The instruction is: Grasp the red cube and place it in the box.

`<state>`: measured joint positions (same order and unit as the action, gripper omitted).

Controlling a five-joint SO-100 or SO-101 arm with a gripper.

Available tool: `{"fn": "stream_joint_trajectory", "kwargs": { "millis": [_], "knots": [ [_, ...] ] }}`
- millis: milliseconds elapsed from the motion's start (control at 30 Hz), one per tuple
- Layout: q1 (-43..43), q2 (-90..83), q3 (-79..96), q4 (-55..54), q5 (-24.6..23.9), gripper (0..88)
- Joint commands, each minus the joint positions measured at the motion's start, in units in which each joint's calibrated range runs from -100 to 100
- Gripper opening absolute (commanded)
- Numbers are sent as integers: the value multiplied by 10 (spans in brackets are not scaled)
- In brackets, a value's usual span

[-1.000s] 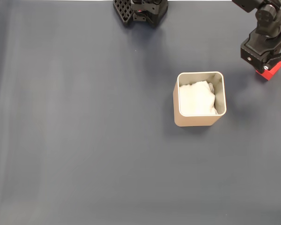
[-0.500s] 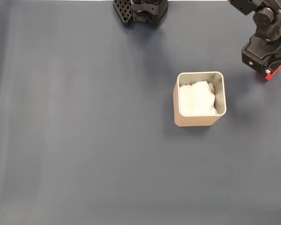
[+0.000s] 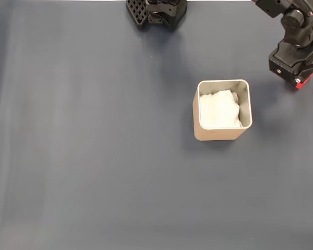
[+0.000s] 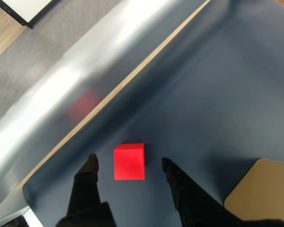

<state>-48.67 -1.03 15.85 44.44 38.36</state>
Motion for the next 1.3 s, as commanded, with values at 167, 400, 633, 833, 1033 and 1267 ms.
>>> {"fn": "stream_joint_trajectory", "kwargs": {
  "millis": [167, 400, 633, 833, 1033, 1267],
  "knots": [
    [2, -1, 11, -18, 1, 344],
    [1, 2, 16, -21, 2, 344],
    [1, 7, 16, -28, 5, 344],
    [1, 14, 11, -33, 6, 345],
    [1, 23, 3, -39, 9, 349],
    [2, 31, -2, -40, 10, 352]
  ]
}}
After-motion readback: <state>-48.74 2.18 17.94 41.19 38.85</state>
